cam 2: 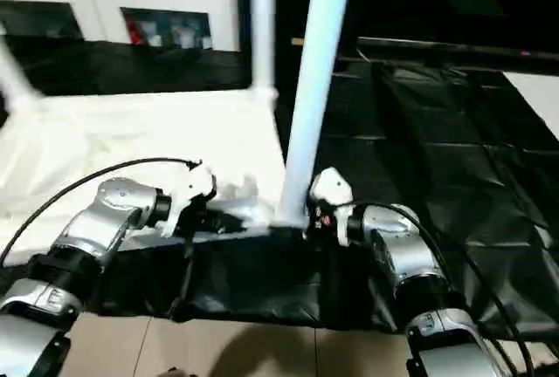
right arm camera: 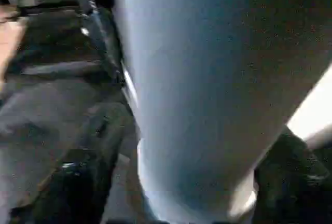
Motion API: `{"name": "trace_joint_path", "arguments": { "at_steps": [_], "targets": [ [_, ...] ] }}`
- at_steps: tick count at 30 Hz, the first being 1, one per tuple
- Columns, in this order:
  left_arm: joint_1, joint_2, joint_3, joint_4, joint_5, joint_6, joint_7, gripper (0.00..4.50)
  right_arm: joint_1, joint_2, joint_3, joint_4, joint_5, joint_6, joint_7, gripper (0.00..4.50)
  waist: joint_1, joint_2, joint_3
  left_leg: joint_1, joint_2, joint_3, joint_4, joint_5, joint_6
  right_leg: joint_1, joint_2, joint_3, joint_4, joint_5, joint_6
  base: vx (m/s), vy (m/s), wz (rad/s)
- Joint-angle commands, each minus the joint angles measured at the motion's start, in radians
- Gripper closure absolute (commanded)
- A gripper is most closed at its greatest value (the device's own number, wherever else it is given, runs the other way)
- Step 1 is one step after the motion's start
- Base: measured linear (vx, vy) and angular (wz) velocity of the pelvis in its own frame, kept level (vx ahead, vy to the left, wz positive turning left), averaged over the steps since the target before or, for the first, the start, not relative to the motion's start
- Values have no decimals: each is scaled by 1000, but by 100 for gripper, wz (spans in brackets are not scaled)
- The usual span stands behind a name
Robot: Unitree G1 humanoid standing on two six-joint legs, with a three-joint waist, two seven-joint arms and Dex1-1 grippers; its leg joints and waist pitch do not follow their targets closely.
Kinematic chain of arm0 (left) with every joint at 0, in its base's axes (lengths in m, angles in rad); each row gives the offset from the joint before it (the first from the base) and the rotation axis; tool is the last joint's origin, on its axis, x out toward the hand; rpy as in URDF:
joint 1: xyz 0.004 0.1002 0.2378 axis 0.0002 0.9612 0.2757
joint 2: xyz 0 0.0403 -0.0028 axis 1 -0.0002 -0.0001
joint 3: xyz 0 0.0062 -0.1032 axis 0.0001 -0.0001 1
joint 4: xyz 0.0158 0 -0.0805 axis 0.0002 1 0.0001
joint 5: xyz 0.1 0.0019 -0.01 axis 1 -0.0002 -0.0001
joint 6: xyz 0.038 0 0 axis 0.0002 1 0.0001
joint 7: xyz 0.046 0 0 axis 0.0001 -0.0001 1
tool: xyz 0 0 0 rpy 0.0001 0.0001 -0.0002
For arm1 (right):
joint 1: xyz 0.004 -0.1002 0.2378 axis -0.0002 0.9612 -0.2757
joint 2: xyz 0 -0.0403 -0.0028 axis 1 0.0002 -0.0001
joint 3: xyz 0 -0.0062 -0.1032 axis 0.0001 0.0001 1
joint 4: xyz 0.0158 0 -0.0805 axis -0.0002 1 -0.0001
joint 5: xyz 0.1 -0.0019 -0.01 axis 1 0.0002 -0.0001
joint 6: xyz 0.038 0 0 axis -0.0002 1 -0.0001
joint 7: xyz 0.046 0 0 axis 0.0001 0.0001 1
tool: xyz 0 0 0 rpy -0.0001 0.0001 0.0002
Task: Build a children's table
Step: Rotate leg to tighten
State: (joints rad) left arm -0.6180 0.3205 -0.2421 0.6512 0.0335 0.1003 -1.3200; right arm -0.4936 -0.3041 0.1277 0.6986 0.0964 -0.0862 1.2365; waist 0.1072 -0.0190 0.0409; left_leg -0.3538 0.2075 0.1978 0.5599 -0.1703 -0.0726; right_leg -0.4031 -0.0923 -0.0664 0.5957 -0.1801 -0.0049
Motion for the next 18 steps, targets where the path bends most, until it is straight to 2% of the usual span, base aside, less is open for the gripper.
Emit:
{"name": "trace_joint_path", "arguments": {
  "at_steps": [1,5,7,13,16,18],
  "targets": [
    [-14,-4,2,-16,-5,-7,20,450,29,27,99,-30,5,27,121,127,3,-10,-53,4,31,-9,-58,-248,62,47,-51,39,-63,-214,-233,0,0,0],
    [1,14,-1,-45,-17,12,-12,450,29,20,115,-44,17,52,175,145,9,-12,-53,5,33,-8,-59,-233,57,46,-53,39,-61,-196,-239,0,0,0],
    [5,20,-4,-56,-26,23,-23,450,28,18,118,-48,23,61,195,172,9,-11,-54,6,33,-8,-58,-231,58,46,-53,39,-60,-187,-242,0,0,0],
    [12,25,-6,-57,-25,19,-22,450,33,28,119,-57,21,74,194,188,9,-7,-54,7,31,-8,-59,-233,45,46,-52,39,-61,-193,-237,0,0,0],
    [8,13,1,-45,-15,19,25,450,42,43,114,-56,9,58,144,189,9,-7,-54,6,30,-8,-58,-233,44,47,-51,39,-61,-183,-240,0,0,0],
    [-2,-9,13,-31,-10,25,93,450,27,72,93,4,-38,17,-8,189,6,-5,-52,7,30,-9,-61,-245,30,44,-54,40,-64,-208,-234,0,0,0]
  ]
}}
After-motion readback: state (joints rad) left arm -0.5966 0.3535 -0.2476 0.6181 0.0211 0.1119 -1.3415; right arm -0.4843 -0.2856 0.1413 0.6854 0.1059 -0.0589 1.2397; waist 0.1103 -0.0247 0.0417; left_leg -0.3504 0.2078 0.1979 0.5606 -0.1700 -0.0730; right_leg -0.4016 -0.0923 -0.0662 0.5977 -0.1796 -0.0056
